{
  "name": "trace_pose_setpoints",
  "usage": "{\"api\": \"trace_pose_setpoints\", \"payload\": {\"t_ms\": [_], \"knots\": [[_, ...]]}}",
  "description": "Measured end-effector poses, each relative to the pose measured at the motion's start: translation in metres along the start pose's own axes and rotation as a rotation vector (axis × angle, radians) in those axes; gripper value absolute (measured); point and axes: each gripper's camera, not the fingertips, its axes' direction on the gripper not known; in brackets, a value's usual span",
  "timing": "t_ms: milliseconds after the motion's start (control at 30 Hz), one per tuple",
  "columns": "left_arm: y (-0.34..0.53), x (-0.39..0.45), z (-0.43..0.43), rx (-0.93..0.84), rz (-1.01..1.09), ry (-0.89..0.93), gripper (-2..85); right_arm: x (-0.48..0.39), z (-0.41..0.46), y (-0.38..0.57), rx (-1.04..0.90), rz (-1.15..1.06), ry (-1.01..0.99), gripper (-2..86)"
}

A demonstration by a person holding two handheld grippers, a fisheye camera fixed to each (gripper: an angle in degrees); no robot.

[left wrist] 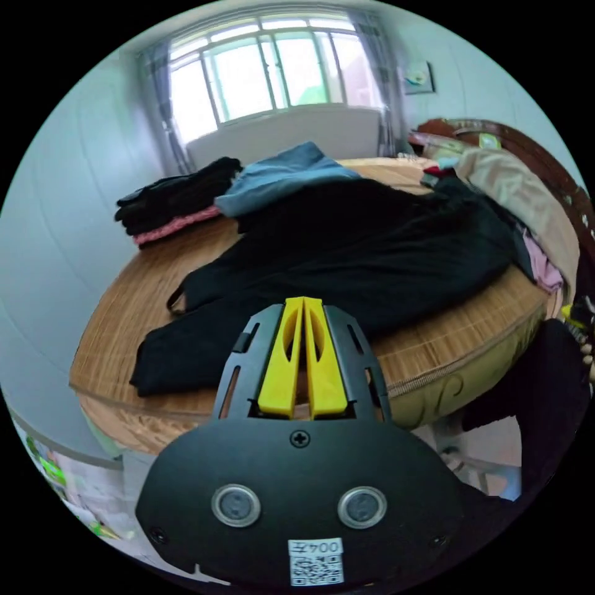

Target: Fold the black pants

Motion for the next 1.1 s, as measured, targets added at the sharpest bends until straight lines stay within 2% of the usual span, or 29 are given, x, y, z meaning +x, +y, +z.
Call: {"api": "trace_pose_setpoints", "payload": {"t_ms": [100, 167, 233, 333, 433, 600, 700, 767, 933, 1000, 1100], "knots": [[-0.002, 0.039, 0.039, -0.141, 0.086, -0.028, 0.7, 0.002, -0.011, 0.007, 0.080, -0.036, -0.160, 5.2], [0.009, 0.048, 0.041, -0.070, 0.066, -0.065, 0.8, 0.006, -0.013, 0.001, 0.072, -0.055, -0.211, 5.6], [0.010, 0.054, 0.042, -0.071, 0.091, -0.083, 0.8, 0.014, -0.014, -0.013, 0.097, -0.053, -0.190, 6.3], [0.008, 0.052, 0.044, -0.083, 0.080, -0.043, 1.3, 0.036, -0.006, -0.048, 0.125, 0.023, -0.200, 7.5], [0.008, 0.043, 0.044, -0.088, 0.040, 0.010, 3.1, 0.050, 0.021, -0.086, 0.070, 0.091, -0.248, 9.8], [0.008, 0.004, 0.024, -0.091, -0.074, -0.071, 8.3, 0.061, 0.073, -0.122, -0.006, 0.233, -0.307, 11.2], [0.023, -0.052, 0.014, -0.117, -0.234, -0.099, 9.6, 0.056, 0.093, -0.130, -0.045, 0.257, -0.309, 11.3], [0.043, -0.098, 0.012, -0.135, -0.417, -0.069, 10.8, 0.051, 0.102, -0.133, -0.058, 0.255, -0.275, 11.2], [0.061, -0.132, 0.016, -0.044, -0.630, 0.014, 13.9, 0.043, 0.121, -0.138, -0.078, 0.288, -0.300, 9.9], [0.054, -0.129, 0.029, -0.077, -0.642, 0.002, 14.5, 0.037, 0.128, -0.142, -0.089, 0.291, -0.267, 7.2], [0.036, -0.106, 0.054, -0.200, -0.520, -0.150, 14.1, 0.024, 0.133, -0.145, -0.112, 0.277, -0.192, 4.0]]}}
